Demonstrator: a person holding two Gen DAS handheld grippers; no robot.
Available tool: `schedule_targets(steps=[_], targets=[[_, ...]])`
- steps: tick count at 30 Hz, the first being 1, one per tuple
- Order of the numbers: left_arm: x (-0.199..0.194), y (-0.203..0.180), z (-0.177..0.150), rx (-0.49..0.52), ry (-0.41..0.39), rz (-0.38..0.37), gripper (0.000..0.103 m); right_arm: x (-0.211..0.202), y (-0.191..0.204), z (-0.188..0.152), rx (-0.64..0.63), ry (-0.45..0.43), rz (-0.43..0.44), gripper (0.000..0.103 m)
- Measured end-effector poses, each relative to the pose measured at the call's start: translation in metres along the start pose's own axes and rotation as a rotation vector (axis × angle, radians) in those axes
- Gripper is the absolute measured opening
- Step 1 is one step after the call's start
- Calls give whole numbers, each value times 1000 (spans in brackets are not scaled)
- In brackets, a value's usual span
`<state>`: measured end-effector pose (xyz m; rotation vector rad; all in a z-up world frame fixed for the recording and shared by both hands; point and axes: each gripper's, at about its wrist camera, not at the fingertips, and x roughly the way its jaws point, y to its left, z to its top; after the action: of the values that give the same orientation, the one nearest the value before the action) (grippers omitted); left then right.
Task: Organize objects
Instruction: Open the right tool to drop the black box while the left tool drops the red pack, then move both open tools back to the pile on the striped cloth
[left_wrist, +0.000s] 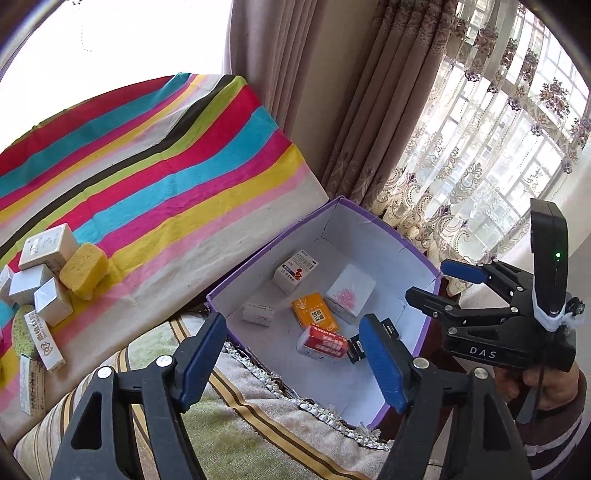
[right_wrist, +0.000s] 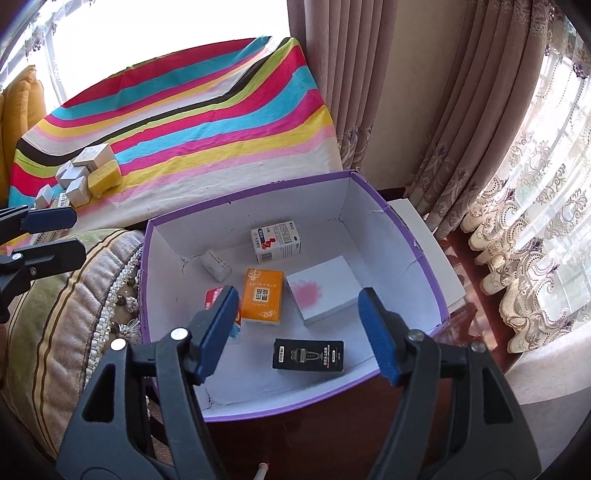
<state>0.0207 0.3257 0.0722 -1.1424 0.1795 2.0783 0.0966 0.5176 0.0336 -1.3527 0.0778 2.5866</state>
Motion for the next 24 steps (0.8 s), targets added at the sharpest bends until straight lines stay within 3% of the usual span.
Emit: schedule_targets(steps=[4, 13, 20, 24], targets=[[-13, 5, 3, -32, -49, 54, 81, -10, 6, 6, 7, -55, -19, 93], [-37, 27, -4, -30, -132, 106, 81, -30, 29, 21, -7, -164, -67, 97], [-57, 72, -23, -133, -131, 153, 81, -42, 49, 25, -1, -270, 25, 97], [-76, 99, -37, -184, -154, 202, 81, -38, 63, 31, 6, -209, 120, 97]])
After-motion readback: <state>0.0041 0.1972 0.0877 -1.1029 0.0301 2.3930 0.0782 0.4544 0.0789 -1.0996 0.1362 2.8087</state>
